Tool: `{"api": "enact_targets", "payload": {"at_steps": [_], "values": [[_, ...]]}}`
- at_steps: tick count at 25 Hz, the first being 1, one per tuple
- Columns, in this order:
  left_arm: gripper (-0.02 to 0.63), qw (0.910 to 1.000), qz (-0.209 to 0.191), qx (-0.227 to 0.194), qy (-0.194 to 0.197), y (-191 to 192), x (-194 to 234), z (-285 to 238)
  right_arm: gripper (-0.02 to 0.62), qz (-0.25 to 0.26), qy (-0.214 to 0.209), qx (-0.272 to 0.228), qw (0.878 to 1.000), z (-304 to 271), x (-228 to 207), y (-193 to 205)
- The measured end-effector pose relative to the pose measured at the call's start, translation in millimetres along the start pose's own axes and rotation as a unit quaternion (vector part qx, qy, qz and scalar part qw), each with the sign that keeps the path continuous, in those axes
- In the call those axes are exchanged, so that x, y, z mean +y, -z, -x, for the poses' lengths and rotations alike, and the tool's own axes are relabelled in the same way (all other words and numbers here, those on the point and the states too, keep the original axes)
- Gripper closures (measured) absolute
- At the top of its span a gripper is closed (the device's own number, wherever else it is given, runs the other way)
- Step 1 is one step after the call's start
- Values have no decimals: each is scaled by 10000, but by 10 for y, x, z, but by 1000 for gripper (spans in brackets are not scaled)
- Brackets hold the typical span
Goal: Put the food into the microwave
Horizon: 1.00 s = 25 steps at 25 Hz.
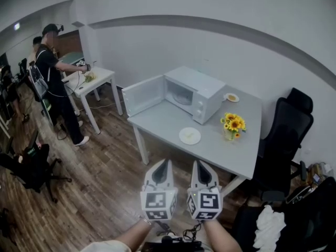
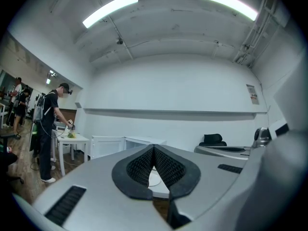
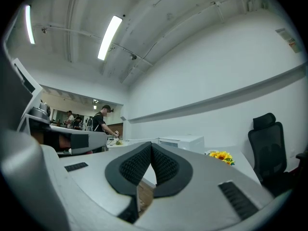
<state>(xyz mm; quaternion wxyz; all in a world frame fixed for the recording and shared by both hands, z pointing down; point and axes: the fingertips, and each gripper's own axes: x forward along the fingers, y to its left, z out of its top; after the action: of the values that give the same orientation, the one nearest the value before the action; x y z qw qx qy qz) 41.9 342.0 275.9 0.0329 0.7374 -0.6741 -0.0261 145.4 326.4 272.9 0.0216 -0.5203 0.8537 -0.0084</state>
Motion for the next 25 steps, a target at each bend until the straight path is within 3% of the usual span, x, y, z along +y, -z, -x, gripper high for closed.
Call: {"api": "enact_targets", "payload": {"at_steps": [15,25], "values": [[603,9997,20,170,-164,116,73,-631,578,-60,-31,234,9997,-606,-342,152],[603,9998,114,191,-5,255,323,-1155,578,0,170,270,9995,-1140,-464,330]]}}
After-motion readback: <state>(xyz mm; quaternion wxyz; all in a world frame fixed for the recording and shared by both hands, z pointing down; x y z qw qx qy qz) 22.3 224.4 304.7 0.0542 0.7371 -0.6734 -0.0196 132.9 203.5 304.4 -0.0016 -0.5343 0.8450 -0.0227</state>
